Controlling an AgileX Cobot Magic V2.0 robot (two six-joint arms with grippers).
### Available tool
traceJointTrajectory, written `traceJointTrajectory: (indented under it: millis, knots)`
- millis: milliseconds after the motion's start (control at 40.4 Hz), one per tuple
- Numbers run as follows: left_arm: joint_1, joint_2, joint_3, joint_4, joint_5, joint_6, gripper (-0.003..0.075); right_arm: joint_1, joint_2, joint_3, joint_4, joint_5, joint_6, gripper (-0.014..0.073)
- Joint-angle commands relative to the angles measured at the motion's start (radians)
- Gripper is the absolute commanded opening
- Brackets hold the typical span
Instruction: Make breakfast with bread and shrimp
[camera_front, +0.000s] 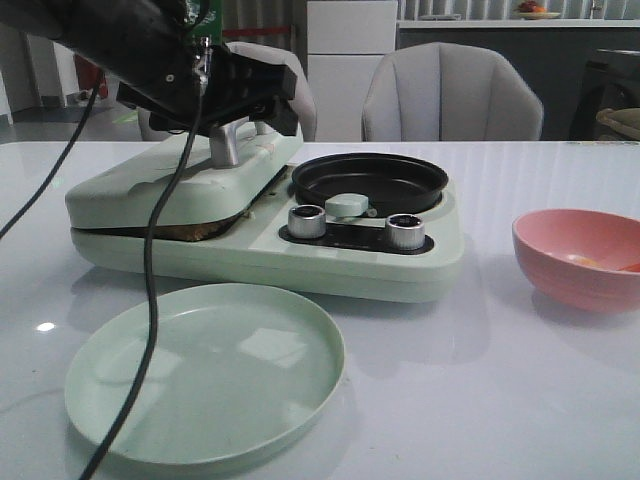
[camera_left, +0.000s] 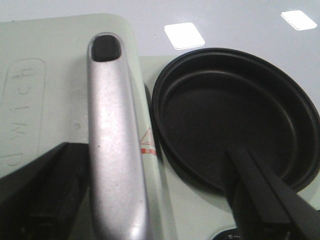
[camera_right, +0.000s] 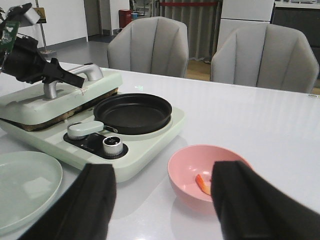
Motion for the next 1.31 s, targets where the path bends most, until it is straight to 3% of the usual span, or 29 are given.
traceJointTrajectory:
  millis: [0, 148, 495, 619, 742, 1287]
  knots:
    - [-0.013, -0.052, -0.024, -0.013, 0.070, 0.001, 0.0629, -0.008, 0.012, -0.028, -0.017, -0.091, -0.005, 0.0522]
    - [-0.013, -0.078, -0.024, -0.013, 0.096, -0.002, 0.0629, -0.008, 0.012, -0.028, -0.017, -0.091, -0.005, 0.0522]
    - [-0.013, -0.261, -0.022, 0.082, 0.020, -0.004, 0.0624, -0.008, 0.012, -0.028, -0.017, -0.091, -0.005, 0.0522]
    - [-0.013, -0.352, -0.005, 0.131, 0.010, -0.004, 0.0580, -0.008, 0.012, -0.028, -0.017, -0.091, -0.005, 0.0522]
    - [-0.013, -0.456, 0.050, 0.188, -0.022, -0.004, 0.0520, -0.008, 0.012, -0.028, -0.017, -0.091, -0.005, 0.0522]
    - [-0.013, -0.820, 0.380, 0.298, -0.048, -0.004, 0.0519, -0.008, 0.012, -0.028, -0.017, -0.091, -0.005, 0.0522]
